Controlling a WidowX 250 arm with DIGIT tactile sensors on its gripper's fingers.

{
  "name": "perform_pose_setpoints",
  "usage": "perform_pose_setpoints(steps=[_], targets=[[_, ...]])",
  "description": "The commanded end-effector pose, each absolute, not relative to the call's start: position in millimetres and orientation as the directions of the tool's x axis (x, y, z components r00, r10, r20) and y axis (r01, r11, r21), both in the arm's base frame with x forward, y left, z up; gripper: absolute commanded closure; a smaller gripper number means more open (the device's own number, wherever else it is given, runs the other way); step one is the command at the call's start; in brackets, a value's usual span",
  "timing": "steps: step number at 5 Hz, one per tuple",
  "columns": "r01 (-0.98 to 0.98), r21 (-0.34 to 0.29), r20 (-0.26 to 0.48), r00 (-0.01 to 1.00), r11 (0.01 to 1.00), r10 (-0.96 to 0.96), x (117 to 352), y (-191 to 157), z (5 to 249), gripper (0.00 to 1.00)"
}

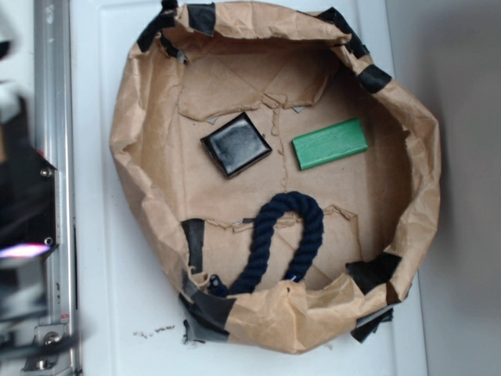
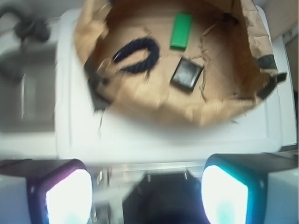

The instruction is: Grab the black box.

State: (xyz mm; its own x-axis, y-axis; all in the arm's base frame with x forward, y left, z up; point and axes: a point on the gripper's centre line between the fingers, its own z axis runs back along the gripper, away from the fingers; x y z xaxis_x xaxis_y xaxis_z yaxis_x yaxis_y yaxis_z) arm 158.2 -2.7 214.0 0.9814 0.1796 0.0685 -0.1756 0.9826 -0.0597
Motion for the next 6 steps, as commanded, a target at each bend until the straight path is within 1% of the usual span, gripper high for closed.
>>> perform_pose_setpoints(steps=[1,2,3,4,6], targets=[[-0.506,-0.183,0.125,0.839,0.843,0.530,218.6,51.7,181.7,0.00],[-0.669,-0.130,0.037,0.734,0.731,0.678,226.8,64.1,147.7,0.00],[-0.721,-0.020,0.062,0.690,0.692,0.721,231.6,70.4,125.5,0.00],[-0.715,0.008,0.100,0.696,0.699,0.711,236.5,67.6,108.0,0.00],[-0.715,0.008,0.100,0.696,0.699,0.711,236.5,67.6,108.0,0.00]])
